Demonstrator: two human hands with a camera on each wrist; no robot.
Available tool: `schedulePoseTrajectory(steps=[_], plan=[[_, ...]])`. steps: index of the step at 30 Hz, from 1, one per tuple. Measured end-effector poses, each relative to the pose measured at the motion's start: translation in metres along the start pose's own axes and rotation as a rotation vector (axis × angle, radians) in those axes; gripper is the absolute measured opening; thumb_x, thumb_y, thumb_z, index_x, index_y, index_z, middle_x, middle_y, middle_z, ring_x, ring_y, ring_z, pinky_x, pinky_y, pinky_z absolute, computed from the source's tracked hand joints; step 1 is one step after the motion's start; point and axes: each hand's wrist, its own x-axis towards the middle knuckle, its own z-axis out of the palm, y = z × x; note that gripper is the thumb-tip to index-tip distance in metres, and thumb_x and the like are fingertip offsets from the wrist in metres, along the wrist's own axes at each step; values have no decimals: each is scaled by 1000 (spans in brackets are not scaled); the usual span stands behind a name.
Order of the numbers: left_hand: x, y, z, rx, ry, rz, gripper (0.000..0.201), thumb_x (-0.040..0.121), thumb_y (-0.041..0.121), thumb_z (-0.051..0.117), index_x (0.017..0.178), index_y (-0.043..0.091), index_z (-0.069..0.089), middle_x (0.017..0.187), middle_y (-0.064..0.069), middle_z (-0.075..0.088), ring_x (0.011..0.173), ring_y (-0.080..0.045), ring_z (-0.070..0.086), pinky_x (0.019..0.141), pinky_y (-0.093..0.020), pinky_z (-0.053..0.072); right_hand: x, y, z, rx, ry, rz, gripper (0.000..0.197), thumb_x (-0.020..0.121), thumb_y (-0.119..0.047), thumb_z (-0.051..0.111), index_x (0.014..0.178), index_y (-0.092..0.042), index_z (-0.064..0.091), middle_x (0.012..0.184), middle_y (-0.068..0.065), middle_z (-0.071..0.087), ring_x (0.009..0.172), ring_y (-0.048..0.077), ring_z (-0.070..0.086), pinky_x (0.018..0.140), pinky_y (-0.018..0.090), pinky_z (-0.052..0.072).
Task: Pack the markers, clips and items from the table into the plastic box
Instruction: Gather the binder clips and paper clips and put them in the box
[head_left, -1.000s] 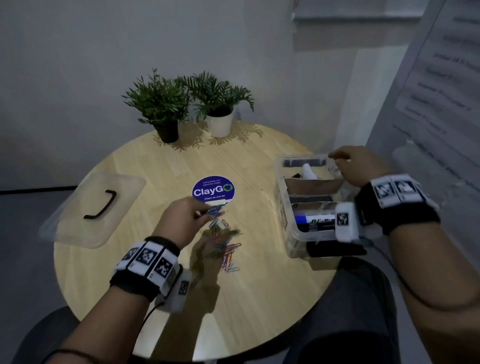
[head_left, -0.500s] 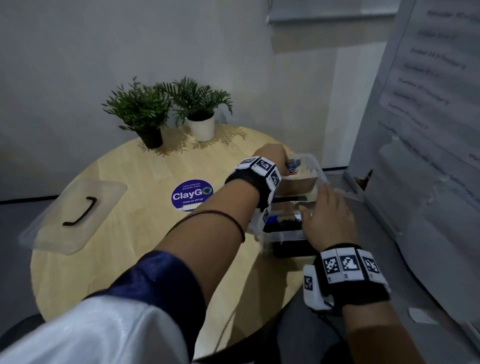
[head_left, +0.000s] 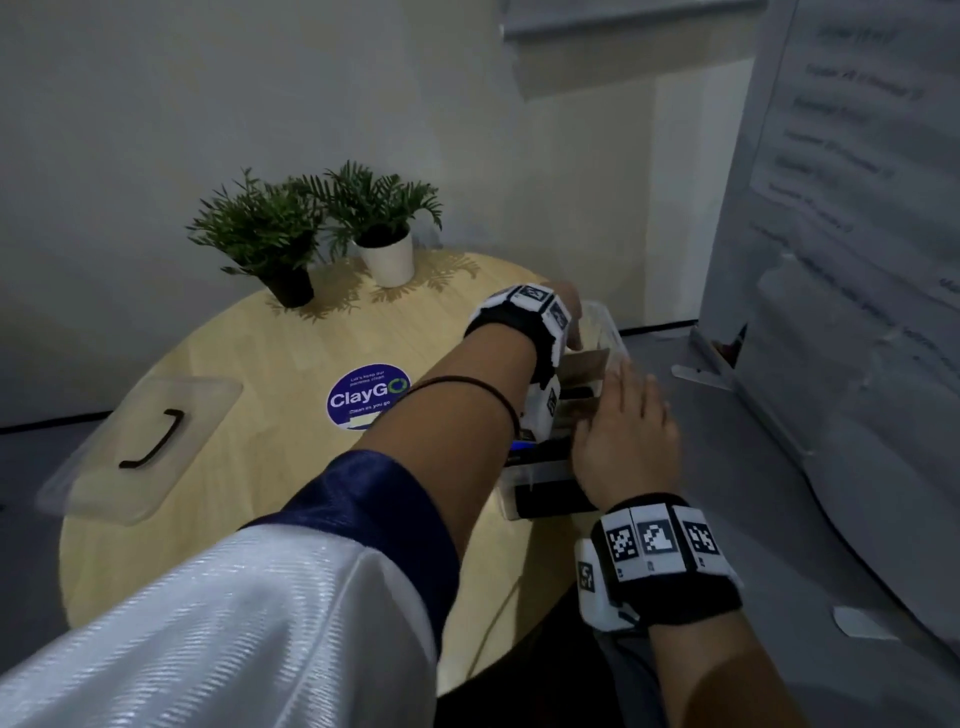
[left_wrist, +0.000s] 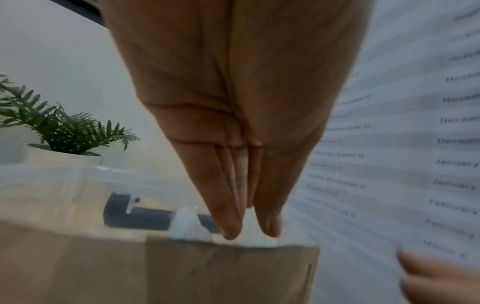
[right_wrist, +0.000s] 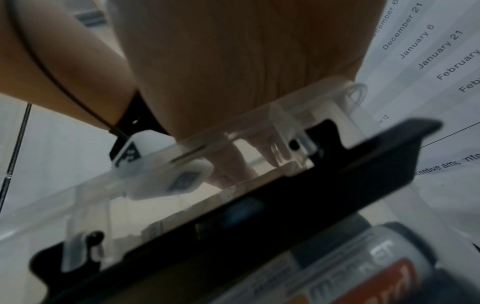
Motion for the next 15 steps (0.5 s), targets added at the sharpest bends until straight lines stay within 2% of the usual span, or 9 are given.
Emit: schedulePoseTrajectory(steps=[1, 2, 4, 5, 8, 12, 14, 15], plan=[[-17, -2, -7, -117, 34, 15, 22, 84, 22, 71, 102, 10, 68, 104, -10, 70, 77, -23, 65, 73, -32, 54, -1, 0, 0, 8, 1, -4, 64, 96, -32, 35, 151, -12, 9, 161, 5, 2, 148, 28, 5, 119, 44, 11], [-37, -3, -15, -180, 95, 44, 25, 88, 17, 66, 111, 8, 66, 108, -11, 69, 86, -24, 66, 78, -33, 55, 0, 0, 2, 6, 9, -5, 63, 96, -33, 35, 151, -12, 11, 161, 5, 3, 148, 28, 5, 119, 44, 12], [-84, -17, -25, -211, 213, 112, 31, 91, 13, 58, 121, 8, 63, 118, -9, 68, 106, -23, 64, 92, -33, 51, 0, 0, 1, 8, -17, 14, 61, 97, -33, 33, 151, -13, 12, 161, 5, 4, 148, 28, 5, 119, 45, 12], [-105, -31, -23, -209, 254, 125, 31, 92, 10, 55, 122, 10, 64, 121, -8, 67, 111, -22, 62, 96, -33, 49, 0, 0, 0, 7, -19, 16, 61, 97, -32, 33, 151, -13, 12, 161, 6, 6, 148, 29, 5, 119, 45, 11], [-159, -99, 6, -226, 246, -10, 34, 94, 6, 48, 122, 16, 64, 125, -4, 65, 116, -21, 59, 95, -27, 44, -6, -10, -1, 45, 24, -35, 61, 96, -27, 39, 150, -9, 15, 160, 11, 12, 148, 30, 6, 121, 45, 8], [-224, -182, 68, -160, 192, -247, 41, 96, 12, 46, 136, 17, 51, 140, -6, 53, 127, -23, 51, 102, -27, 37, -31, -58, 8, 219, 186, -308, 53, 92, -19, 47, 143, -8, 35, 151, 8, 32, 144, 25, 22, 118, 40, 23], [-237, -206, 98, -195, 164, -318, 44, 96, 17, 46, 141, 16, 44, 146, -7, 45, 132, -23, 46, 107, -28, 35, -44, -90, 22, 313, 169, -451, 49, 92, -18, 46, 139, -8, 41, 147, 5, 36, 139, 21, 30, 116, 36, 29], [-239, -213, 111, -210, 148, -316, 46, 97, 21, 46, 142, 14, 42, 149, -7, 41, 134, -23, 43, 109, -29, 33, -47, -106, 32, 334, 97, -495, 48, 93, -19, 44, 140, -9, 40, 147, 3, 35, 138, 18, 32, 114, 33, 31]])
